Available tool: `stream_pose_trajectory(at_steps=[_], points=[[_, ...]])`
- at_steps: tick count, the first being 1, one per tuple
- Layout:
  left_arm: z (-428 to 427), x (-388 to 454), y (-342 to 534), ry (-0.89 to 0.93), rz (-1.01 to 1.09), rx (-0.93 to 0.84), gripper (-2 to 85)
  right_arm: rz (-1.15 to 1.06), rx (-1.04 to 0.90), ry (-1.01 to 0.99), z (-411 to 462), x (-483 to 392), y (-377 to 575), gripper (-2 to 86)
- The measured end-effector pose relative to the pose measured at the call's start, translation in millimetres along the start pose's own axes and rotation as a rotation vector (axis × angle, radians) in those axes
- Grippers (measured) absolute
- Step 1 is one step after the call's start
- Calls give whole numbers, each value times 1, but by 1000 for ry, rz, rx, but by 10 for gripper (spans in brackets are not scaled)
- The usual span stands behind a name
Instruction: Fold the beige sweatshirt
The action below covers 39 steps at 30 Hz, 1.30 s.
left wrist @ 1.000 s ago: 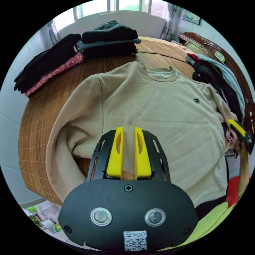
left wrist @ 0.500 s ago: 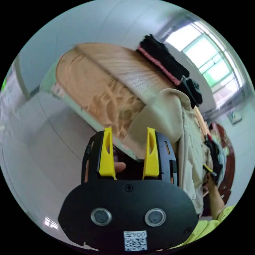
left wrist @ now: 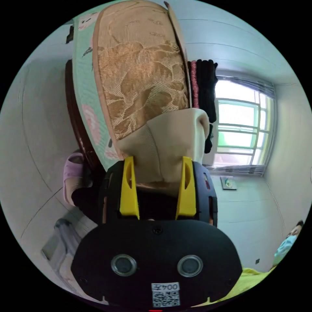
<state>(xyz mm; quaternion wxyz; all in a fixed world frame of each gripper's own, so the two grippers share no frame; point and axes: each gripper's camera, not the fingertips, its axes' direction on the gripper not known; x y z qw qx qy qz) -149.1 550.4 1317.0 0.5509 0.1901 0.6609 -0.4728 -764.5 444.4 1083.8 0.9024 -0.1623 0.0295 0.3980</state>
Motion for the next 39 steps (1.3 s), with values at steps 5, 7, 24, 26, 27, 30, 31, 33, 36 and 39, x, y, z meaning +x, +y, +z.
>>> stream_pose_trajectory(at_steps=[5,7,24,26,27,30,31,33,36,39], points=[[-17,39,-1,-101,-67,4,51,-10,-6,1,1,3,-1,-7],[-31,69,-3,-177,-35,41,42,-14,-10,4,1,4,-1,-7],[148,483,-164,-1620,1088,182,113,-10,33,-16,0,4,4,-7],[193,476,-197,-1857,987,-23,187,-11,32,-16,-1,2,3,-7],[199,476,-202,-1881,969,-62,193,-9,31,-20,-2,1,3,-7],[208,482,-214,-1847,903,-152,206,-1,29,-31,-3,-1,1,-7],[208,485,-214,-1803,886,-160,198,0,28,-32,-3,-2,1,-7],[210,498,-199,-1686,935,-107,177,0,28,-31,-5,-6,-1,-6],[221,527,-133,-1267,1105,-54,133,0,33,-30,-8,-12,-1,-4],[249,537,-32,-854,1249,-63,89,11,48,-34,-12,-18,-1,4]])
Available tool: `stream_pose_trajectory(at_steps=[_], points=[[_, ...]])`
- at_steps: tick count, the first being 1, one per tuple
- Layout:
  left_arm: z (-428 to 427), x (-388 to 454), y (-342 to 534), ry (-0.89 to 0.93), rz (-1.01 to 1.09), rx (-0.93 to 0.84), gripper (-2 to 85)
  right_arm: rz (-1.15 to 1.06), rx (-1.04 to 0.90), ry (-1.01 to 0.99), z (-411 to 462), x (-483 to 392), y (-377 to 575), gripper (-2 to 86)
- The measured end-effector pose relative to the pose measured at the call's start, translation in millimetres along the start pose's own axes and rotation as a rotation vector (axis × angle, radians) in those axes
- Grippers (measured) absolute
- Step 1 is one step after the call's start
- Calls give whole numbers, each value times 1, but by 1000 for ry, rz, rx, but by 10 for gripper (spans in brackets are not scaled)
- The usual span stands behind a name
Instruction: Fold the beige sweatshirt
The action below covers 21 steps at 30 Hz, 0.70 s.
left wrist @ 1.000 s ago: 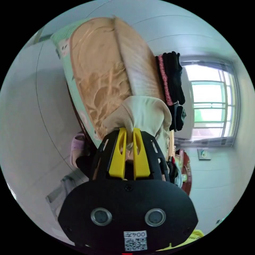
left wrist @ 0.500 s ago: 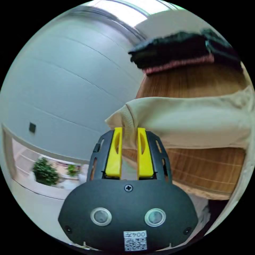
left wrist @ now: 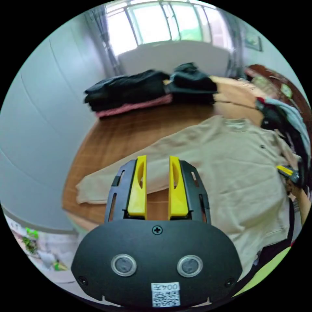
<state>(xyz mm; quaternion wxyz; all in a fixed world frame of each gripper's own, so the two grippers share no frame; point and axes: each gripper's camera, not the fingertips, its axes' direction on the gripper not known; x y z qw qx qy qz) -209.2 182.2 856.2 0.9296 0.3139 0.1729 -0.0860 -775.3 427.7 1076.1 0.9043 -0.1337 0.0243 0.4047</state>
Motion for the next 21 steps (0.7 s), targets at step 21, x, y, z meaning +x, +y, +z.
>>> stream_pose_trajectory(at_steps=[21], points=[[60,229,2,40,195,-118,3,24,108,566,-98,56,229,91]])
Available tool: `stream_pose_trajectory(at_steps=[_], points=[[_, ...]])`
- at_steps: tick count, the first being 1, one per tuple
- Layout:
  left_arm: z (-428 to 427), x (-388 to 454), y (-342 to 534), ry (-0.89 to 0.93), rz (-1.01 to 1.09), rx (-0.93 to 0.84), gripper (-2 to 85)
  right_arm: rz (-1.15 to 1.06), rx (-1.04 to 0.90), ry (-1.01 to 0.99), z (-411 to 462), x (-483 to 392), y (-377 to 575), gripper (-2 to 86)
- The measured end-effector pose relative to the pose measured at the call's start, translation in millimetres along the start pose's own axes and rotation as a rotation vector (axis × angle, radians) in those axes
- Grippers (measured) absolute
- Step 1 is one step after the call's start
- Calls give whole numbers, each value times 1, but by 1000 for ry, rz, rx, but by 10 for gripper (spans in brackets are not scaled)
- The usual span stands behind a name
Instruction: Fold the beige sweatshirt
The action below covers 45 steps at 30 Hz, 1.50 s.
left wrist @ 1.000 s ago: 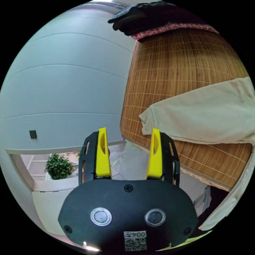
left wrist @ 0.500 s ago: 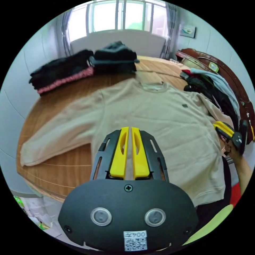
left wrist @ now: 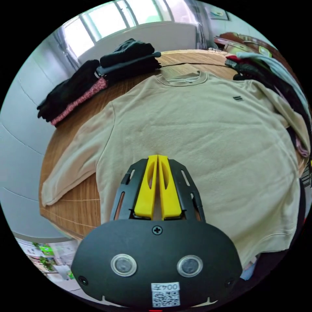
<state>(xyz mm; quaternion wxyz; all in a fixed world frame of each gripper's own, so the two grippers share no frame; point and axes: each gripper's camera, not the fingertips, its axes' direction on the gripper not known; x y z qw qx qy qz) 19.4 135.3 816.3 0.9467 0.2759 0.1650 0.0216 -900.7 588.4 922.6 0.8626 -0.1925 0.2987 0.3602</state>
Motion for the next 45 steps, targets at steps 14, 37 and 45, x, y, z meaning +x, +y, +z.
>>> stream_pose_trajectory(at_steps=[14,37,45], points=[[-38,21,-14,-119,52,-8,2,-485,-28,111,20,-6,-22,3],[-83,10,-21,-97,40,-12,3,959,64,-184,77,342,-68,-7],[-97,6,-21,-77,31,-13,3,576,211,-941,11,149,-107,-5]])
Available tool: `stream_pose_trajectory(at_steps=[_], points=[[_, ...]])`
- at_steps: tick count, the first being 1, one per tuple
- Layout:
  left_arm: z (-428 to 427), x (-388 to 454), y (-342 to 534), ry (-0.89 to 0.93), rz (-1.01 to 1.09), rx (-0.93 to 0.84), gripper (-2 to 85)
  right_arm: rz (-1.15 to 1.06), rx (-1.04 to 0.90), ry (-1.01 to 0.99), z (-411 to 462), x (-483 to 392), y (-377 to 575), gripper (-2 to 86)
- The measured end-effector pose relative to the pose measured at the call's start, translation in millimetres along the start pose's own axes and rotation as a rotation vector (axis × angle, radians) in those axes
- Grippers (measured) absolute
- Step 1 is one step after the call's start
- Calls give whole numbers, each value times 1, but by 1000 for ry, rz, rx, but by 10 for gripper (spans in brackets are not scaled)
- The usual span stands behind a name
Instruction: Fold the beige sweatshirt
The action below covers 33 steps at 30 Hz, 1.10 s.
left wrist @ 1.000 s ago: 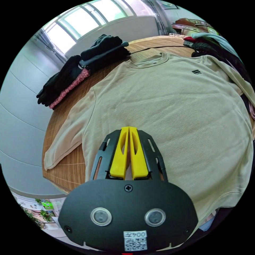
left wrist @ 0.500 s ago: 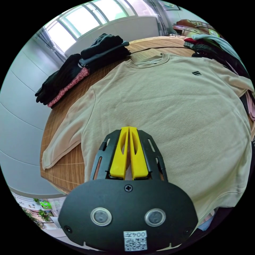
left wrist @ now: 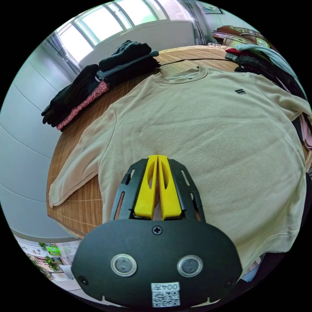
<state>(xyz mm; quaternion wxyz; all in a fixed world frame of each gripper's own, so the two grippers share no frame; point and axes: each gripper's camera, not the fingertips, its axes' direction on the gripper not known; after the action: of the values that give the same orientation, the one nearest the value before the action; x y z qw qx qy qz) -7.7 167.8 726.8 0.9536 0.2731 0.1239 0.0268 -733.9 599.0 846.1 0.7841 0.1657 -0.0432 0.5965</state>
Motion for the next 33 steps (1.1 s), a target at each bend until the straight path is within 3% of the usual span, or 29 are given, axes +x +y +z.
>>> stream_pose_trajectory(at_steps=[7,11,18,23,29,33], points=[[-27,-41,-33,170,-15,-54,6,173,-164,-306,100,-26,-9,-5],[-54,-94,-88,95,-154,119,6,120,-229,-377,126,-7,-19,-7],[2,-81,-192,-101,-34,47,5,247,-186,-685,138,71,-17,-7],[52,-42,-224,-144,148,-32,3,229,-164,-676,134,79,-26,-8],[55,-40,-221,-210,185,46,1,203,-192,-680,131,81,-30,-8],[57,-73,-225,-180,98,6,2,215,-203,-670,130,86,-34,-8]])
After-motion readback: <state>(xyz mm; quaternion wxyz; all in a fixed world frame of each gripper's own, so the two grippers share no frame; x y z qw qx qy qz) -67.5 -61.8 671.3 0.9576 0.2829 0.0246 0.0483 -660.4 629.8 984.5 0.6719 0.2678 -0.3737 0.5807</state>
